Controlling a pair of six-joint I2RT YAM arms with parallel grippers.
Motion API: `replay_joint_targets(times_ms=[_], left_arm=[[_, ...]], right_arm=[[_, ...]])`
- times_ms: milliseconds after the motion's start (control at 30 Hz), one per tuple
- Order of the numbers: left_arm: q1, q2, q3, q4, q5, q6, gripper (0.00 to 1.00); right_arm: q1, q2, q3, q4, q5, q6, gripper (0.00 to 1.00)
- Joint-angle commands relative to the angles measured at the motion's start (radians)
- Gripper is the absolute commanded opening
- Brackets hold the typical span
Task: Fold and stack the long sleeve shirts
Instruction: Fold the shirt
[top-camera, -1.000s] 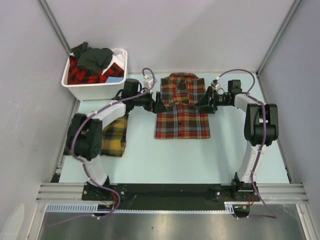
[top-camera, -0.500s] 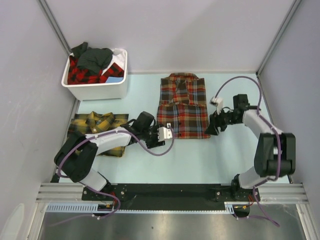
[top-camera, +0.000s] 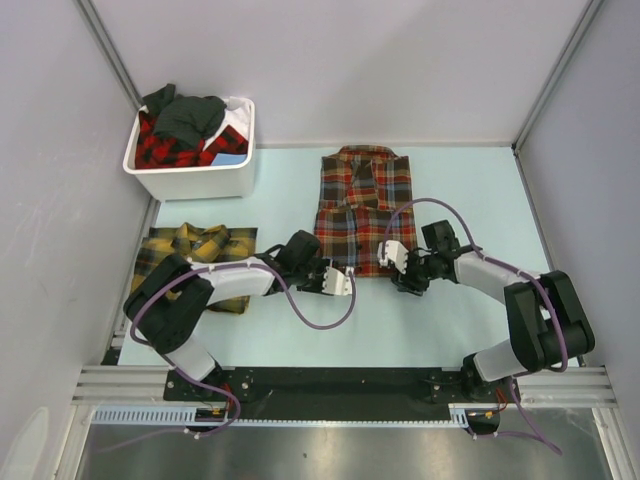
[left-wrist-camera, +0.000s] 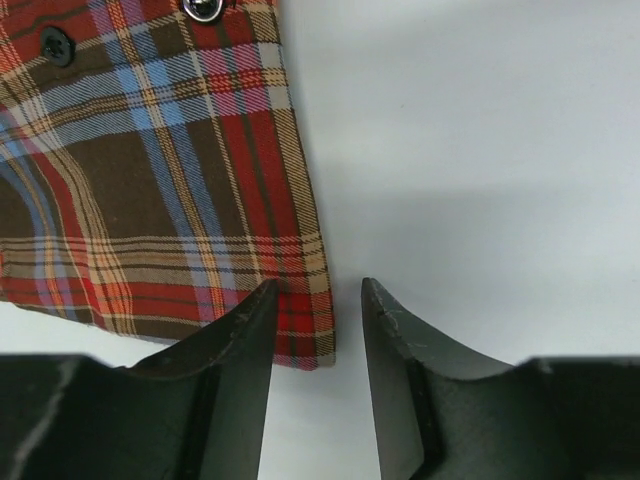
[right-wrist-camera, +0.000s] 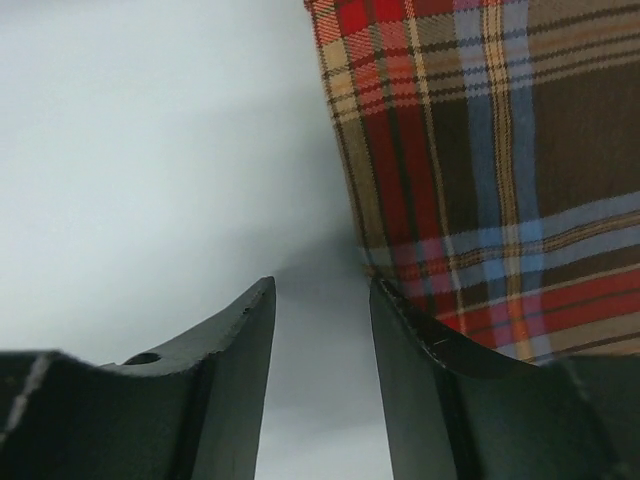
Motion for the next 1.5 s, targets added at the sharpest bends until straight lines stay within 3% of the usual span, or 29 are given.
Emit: replay_joint_targets(times_ms=[0, 200, 300, 333, 367, 467, 967, 1233, 1367, 1467], left_arm=[[-0.003, 0.031, -0.003, -0.020, -0.033, 0.063, 0.43], [-0.003, 0.062, 0.011, -0.035, -0.040, 0.069, 0.33], [-0.001, 0.069, 0.034, -0.056, -0.040, 0.060, 0.26], [-0.001, 0.068, 0.043, -0.067, -0.033, 0.054, 0.23], [-0.001, 0.062, 0.049, -0.087, -0.027, 0.037, 0.20], [0.000, 0.025, 0.078, -0.134, 0.013, 0.003, 0.00], [-0.010, -0.194, 0.106, -0.348, 0.139, -0.083, 0.00], [-0.150, -0.568, -0.044, -0.484, 0.256, -0.249, 0.00], [-0.109, -0.561, 0.014, -0.498, 0.220, -0.290, 0.00], [-0.003, -0.456, 0.097, -0.498, 0.268, -0.274, 0.00]], right_arm=[[0.025, 0.007, -0.017, 0.126, 0.115, -0.060, 0.48], [0.024, 0.022, -0.049, 0.141, 0.191, -0.126, 0.36], [0.025, 0.045, -0.037, 0.148, 0.222, -0.120, 0.20], [0.027, 0.047, -0.029, 0.146, 0.221, -0.116, 0.05], [0.025, 0.042, -0.020, 0.145, 0.222, -0.111, 0.00], [0.027, 0.007, 0.003, 0.116, 0.204, -0.096, 0.00], [0.022, -0.310, 0.006, -0.223, 0.107, -0.039, 0.00], [0.048, -0.750, -0.019, -0.642, 0.020, -0.071, 0.00], [0.057, -0.708, 0.064, -0.641, -0.012, 0.019, 0.00], [0.051, -0.538, 0.147, -0.562, -0.017, 0.024, 0.00]])
